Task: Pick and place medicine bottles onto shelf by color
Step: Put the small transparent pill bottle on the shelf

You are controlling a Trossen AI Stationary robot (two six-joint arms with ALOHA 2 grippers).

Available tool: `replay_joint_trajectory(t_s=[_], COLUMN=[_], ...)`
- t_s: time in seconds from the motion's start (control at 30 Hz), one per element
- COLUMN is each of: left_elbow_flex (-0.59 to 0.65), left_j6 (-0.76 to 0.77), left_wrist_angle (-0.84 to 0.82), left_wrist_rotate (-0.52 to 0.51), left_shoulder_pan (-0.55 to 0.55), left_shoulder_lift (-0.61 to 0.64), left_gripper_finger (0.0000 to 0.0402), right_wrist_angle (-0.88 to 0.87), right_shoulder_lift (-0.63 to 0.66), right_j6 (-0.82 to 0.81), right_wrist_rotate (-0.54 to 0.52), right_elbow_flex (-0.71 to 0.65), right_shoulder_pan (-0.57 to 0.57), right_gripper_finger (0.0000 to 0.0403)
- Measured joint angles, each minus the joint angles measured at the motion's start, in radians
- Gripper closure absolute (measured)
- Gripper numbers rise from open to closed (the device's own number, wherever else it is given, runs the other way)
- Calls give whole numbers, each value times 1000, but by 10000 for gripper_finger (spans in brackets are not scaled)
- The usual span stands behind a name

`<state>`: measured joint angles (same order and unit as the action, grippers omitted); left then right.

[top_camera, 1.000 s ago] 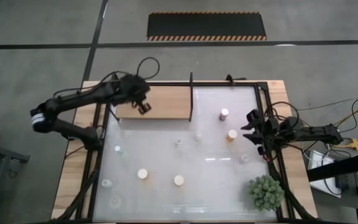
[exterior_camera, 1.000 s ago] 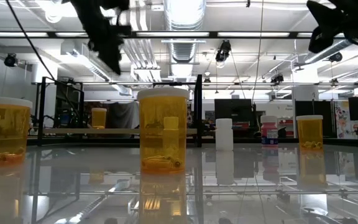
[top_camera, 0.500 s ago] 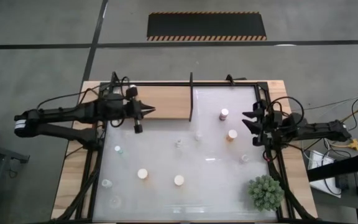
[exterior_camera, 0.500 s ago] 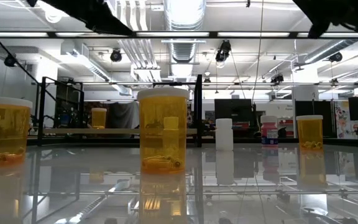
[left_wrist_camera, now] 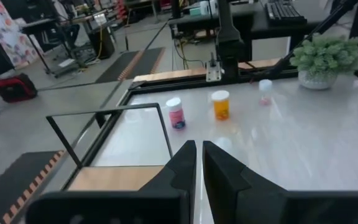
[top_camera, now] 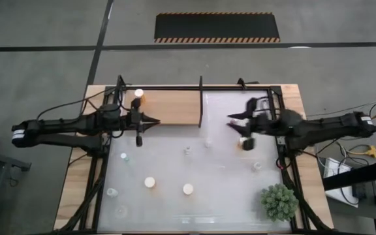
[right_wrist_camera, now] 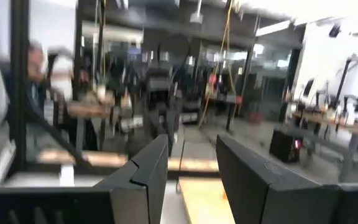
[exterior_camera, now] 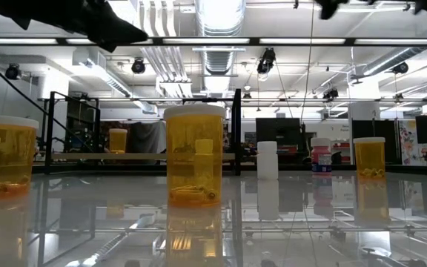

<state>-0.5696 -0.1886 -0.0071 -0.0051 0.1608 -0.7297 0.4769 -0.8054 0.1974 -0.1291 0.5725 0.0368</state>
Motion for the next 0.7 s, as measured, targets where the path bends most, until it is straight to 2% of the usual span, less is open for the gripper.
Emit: replay_joint_trajectory(t_s=[0.2, 0.7], left_elbow_flex=[20, 20], left_j6=[1, -32], left_wrist_angle=[-3, -2], left_wrist_rotate=[1, 1], left_shoulder_pan=[0, 1], left_shoulder_lift=[58, 57], left_gripper_finger=[391, 391], right_wrist_angle=[-132, -749], right_shoulder_lift=[-175, -565], right_j6=[5, -62], right_wrist_rotate=[4, 7], right_elbow_flex=[209, 720], right_shoulder_pan=[0, 5], right_gripper_finger=[275, 275])
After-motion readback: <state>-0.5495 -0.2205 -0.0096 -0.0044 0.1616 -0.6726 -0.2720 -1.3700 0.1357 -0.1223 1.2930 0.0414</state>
